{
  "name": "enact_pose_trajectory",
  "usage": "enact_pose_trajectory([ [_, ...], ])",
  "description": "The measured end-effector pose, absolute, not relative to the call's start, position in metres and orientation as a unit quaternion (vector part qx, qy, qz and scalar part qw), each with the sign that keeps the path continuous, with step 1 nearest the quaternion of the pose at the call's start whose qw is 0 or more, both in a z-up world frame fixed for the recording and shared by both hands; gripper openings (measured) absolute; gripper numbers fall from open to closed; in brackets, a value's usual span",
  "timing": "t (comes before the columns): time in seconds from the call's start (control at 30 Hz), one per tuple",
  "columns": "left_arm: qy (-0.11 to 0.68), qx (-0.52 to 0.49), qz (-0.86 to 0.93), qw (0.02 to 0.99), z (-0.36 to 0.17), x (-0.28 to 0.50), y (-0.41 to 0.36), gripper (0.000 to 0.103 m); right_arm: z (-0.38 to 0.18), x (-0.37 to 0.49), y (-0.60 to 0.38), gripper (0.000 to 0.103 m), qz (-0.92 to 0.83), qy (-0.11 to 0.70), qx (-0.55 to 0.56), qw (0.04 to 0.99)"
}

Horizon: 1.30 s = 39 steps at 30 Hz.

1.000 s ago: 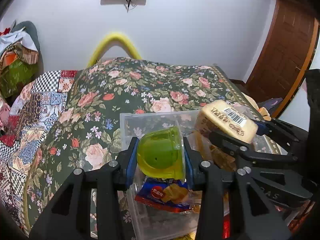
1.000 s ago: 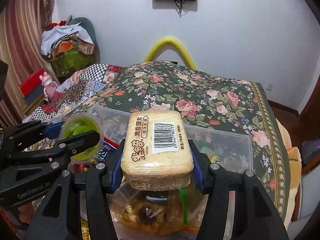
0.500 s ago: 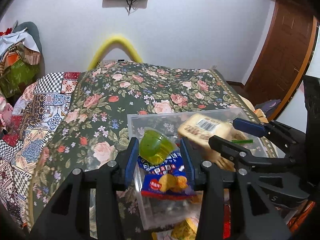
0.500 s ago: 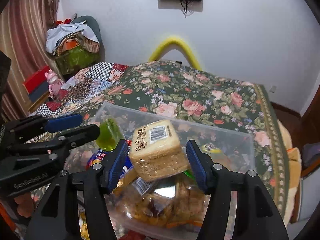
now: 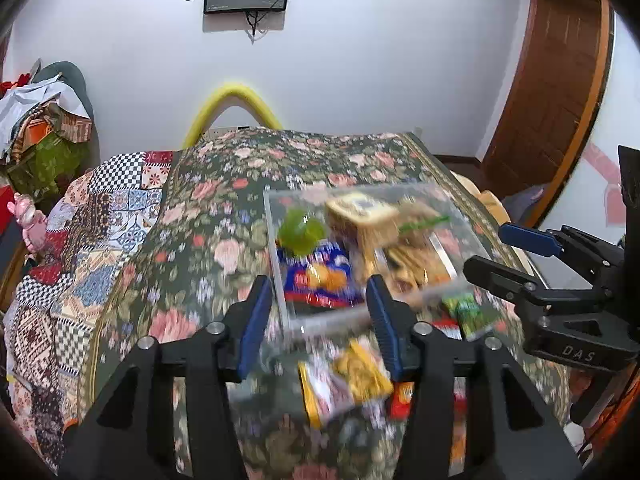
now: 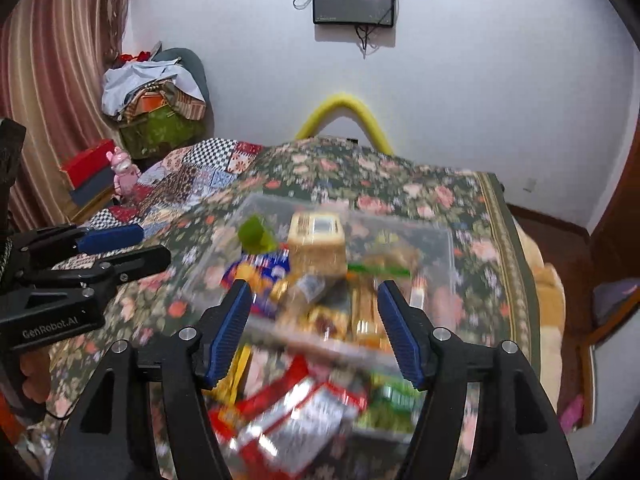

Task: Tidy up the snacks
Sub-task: 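Open the left tool dropping the cup while the right tool releases the cake block into the box, then grasp the red noodle-snack packet with the left tool while the right tool grasps the orange-snack bag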

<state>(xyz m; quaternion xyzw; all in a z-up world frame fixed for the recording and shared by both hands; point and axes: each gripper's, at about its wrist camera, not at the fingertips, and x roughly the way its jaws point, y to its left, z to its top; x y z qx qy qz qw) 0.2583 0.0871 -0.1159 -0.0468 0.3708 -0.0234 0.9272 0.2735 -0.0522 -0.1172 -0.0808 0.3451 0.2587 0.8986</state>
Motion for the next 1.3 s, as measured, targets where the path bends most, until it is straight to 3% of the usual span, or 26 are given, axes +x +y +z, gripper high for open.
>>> enact_pose_trajectory([
  [0.2, 0.384, -0.047, -0.029, 0.921, -0.126, 0.208, 0.077, 0.059, -0.139, 0.240, -0.072, 0.069, 0.241, 0.368, -0.069, 0.895],
  [0.33, 0.388, -0.047, -0.031, 0.920, -0.134, 0.177, 0.071, 0.067, -0.157, 0.216, -0.082, 0.084, 0.228, 0.380, -0.056, 0.895],
  [0.57, 0.410, -0.035, -0.027, 0.911, -0.159, 0.148, 0.060, 0.071, -0.207, 0.203, -0.078, 0.084, 0.225, 0.435, -0.072, 0.869],
  [0.83, 0.432, -0.058, -0.026, 0.900, -0.179, 0.141, 0.063, 0.071, -0.229, 0.203, -0.076, 0.088, 0.245, 0.473, -0.036, 0.846],
  [0.9, 0.434, -0.063, -0.025, 0.898, -0.181, 0.142, 0.062, 0.071, -0.233, 0.199, -0.071, 0.086, 0.244, 0.473, -0.049, 0.845],
  [1.07, 0.442, -0.063, -0.028, 0.894, -0.184, 0.148, 0.056, 0.071, -0.229, 0.192, -0.080, 0.057, 0.254, 0.464, -0.027, 0.848],
  [1.13, 0.443, -0.063, -0.034, 0.894, -0.183, 0.152, 0.049, 0.072, -0.224, 0.189, -0.086, 0.055, 0.257, 0.456, -0.030, 0.852],
  [1.3, 0.436, -0.059, -0.040, 0.897, -0.177, 0.166, 0.026, 0.086, -0.215, 0.181, -0.114, 0.053, 0.246, 0.437, -0.036, 0.865],
])
